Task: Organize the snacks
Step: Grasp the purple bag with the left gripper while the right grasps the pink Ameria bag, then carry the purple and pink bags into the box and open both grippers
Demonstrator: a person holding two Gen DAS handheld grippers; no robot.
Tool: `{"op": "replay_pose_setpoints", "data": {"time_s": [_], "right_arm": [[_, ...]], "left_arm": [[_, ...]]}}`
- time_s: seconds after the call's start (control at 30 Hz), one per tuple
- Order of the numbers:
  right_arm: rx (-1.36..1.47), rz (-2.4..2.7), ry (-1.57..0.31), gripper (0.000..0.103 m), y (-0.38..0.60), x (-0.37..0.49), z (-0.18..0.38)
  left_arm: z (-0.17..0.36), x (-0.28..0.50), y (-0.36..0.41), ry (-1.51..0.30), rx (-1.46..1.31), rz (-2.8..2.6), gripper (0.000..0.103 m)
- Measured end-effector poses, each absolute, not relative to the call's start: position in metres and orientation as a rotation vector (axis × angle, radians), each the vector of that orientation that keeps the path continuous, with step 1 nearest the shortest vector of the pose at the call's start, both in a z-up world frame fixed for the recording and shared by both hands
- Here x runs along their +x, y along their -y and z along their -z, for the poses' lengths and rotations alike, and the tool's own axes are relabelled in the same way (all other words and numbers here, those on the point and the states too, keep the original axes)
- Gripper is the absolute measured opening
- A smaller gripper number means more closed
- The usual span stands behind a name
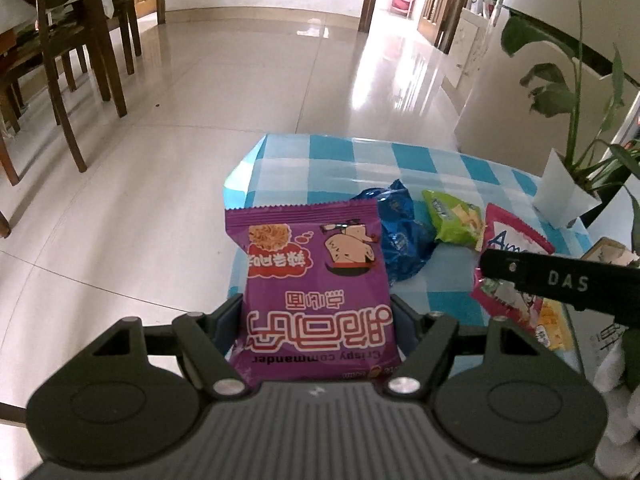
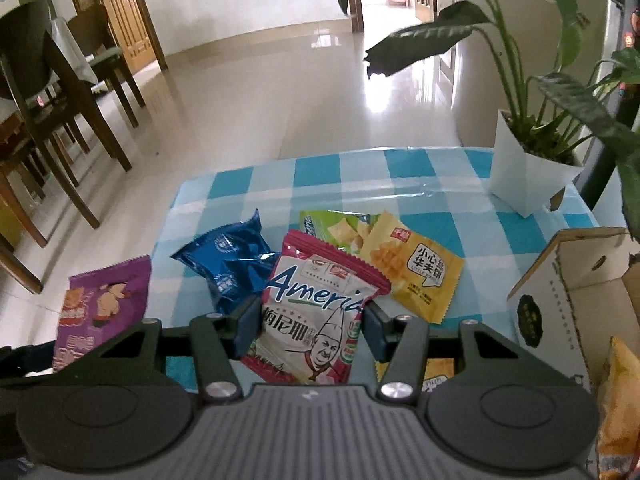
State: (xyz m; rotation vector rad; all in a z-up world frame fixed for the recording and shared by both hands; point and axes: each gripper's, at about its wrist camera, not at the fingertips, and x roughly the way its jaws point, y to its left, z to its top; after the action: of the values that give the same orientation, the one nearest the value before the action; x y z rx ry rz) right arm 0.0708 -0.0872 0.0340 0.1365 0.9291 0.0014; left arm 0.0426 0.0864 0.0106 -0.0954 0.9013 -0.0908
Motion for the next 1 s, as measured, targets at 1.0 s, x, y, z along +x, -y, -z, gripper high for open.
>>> {"op": "replay_pose_setpoints", "data": {"time_s": [1.0], "right_arm": [[0.186,0.050,-0.807,0.059,0.139,-0.010,-0.084]], "left_arm": [[-0.027,0.020,-0.053,-0.849,-0.122,0.084,0.074]]}}
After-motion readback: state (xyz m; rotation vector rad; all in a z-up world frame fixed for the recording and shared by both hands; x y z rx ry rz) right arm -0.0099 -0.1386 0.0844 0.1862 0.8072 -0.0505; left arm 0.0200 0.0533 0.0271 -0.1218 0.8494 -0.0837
